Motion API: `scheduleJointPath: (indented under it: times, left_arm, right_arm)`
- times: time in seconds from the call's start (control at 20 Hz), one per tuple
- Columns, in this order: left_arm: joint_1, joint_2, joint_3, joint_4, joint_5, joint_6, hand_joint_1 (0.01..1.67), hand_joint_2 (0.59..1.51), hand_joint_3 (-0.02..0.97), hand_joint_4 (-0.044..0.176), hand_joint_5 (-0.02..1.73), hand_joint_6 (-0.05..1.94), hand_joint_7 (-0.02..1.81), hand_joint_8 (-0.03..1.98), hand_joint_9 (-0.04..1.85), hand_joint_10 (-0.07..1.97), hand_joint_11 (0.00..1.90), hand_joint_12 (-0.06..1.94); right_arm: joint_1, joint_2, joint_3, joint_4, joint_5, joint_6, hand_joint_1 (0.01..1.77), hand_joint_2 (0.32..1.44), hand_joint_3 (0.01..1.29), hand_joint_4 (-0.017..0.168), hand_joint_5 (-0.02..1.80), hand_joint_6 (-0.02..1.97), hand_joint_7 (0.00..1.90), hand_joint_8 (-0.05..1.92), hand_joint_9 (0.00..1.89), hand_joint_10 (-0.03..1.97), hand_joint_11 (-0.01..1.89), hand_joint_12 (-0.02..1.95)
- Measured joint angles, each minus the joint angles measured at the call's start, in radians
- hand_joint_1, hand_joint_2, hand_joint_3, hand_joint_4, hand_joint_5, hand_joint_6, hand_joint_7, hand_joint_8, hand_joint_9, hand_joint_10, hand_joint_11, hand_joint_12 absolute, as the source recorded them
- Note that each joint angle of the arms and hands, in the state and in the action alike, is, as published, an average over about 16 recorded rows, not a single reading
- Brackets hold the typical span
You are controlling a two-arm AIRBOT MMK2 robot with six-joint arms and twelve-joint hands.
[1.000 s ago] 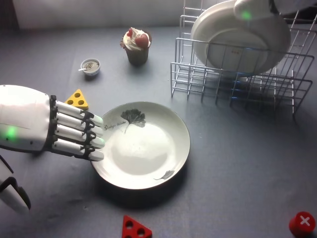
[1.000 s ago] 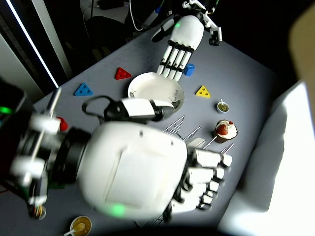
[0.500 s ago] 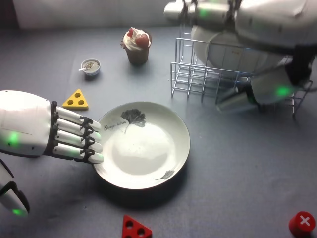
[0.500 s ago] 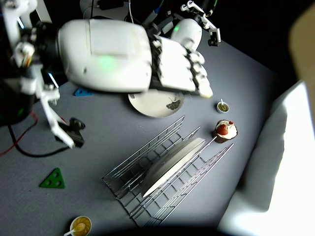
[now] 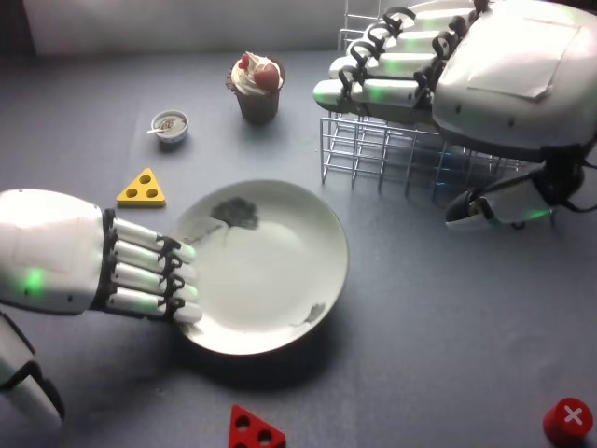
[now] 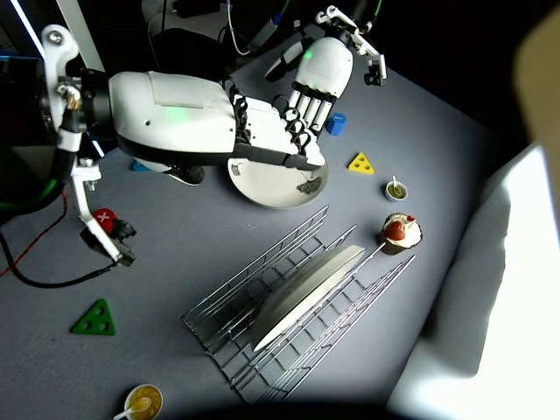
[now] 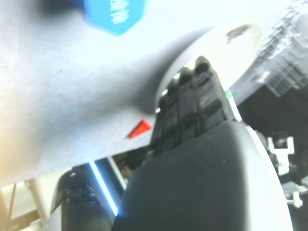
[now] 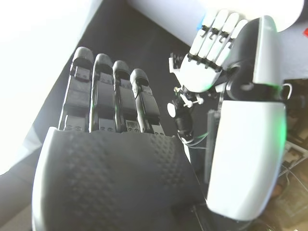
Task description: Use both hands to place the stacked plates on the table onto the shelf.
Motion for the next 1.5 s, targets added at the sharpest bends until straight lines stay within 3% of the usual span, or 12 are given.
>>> scheduleJointPath:
  times: [0.4,0.8,1.15,1.5]
  left_arm:
    - [0.032,0.0,-0.014,0.037,0.018,0.0,0.04,0.932,0.016,-0.011,0.04,-0.03,0.09,-0.01,0.1,-0.01,0.1,-0.01]
    - [0.039,0.0,-0.016,0.046,0.022,0.001,0.04,0.932,0.017,-0.011,0.03,-0.03,0.07,-0.02,0.09,-0.02,0.09,-0.01]
    - [0.039,0.0,-0.016,0.046,0.022,0.001,0.04,0.931,0.018,-0.012,0.03,-0.03,0.07,-0.02,0.09,-0.02,0.09,-0.01]
    - [0.041,0.0,-0.016,0.043,0.023,0.001,0.04,0.936,0.017,-0.012,0.03,-0.03,0.07,-0.02,0.08,-0.01,0.09,-0.01]
  right_arm:
    - [-0.091,-0.052,0.011,-0.043,0.027,-0.031,1.13,0.87,0.01,0.004,0.19,0.03,0.18,0.01,0.21,0.01,0.22,0.02]
    - [-0.172,-0.137,0.03,-0.094,0.092,-0.123,1.13,0.88,0.01,0.004,0.21,0.03,0.18,0.01,0.21,0.01,0.22,0.02]
    - [-0.2,-0.23,0.082,-0.12,0.14,-0.227,1.13,0.88,0.01,0.004,0.22,0.03,0.17,0.01,0.22,0.01,0.23,0.03]
    - [-0.201,-0.342,0.168,-0.142,0.148,-0.268,1.15,0.89,0.01,0.004,0.23,0.03,0.19,0.01,0.22,0.01,0.24,0.05]
